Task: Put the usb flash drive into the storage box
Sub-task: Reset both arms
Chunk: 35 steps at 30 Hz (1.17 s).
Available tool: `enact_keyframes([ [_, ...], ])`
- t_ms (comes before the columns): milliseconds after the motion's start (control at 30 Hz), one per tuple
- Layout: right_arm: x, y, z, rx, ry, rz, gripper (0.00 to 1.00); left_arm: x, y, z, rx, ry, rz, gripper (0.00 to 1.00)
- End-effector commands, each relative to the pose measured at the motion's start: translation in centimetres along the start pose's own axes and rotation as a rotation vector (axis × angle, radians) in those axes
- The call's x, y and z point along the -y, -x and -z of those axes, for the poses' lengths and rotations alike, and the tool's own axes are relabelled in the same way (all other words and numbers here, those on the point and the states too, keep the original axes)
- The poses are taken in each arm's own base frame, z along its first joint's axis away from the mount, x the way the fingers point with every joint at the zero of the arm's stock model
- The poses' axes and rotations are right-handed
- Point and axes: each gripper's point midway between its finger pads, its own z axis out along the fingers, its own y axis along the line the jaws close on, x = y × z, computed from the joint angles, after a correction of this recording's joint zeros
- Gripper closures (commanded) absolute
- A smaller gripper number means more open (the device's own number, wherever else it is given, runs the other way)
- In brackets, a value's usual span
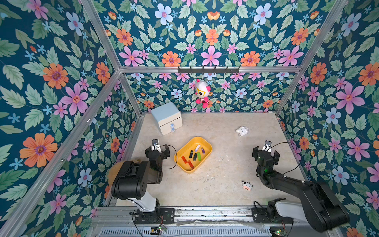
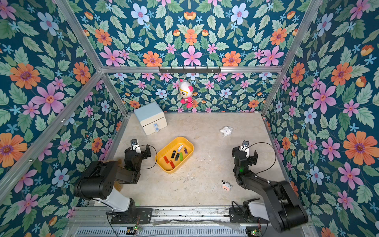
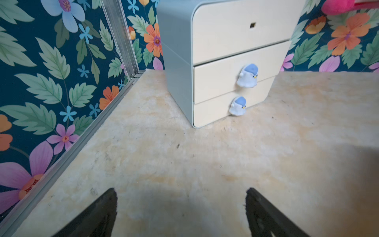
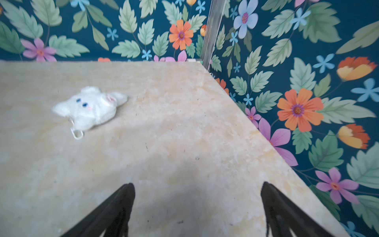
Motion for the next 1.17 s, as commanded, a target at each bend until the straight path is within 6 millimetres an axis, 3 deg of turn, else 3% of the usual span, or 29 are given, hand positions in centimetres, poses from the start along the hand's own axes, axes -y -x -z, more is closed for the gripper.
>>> enact_keyframes([
  [0, 0.5, 4.9, 0.1, 0.266, -0.015, -0.132, 0.0, -0.1, 1.6, -0.1, 0.06, 0.008, 0.009, 0.01],
  [167, 0.7, 3.5, 1.9, 0.276, 0.107, -0.195, 0.01, -0.5, 1.6, -0.2, 0.057, 0.032, 0.02, 0.01],
  [267, -2.2, 2.6, 0.9, 0.245, 0.294, -0.132, 0.01, -0.8, 1.6, -0.1, 0.057, 0.045, 0.022, 0.0],
  [433, -0.7, 2.2, -1.6, 0.133, 0.218, -0.204, 0.01, -0.7, 1.6, -0.2, 0.057, 0.043, 0.024, 0.0],
  [1133, -0.2, 2.4, -2.5, 0.105, 0.17, -0.217, 0.01, -0.8, 1.5, -0.2, 0.056, 0.045, 0.024, 0.01],
])
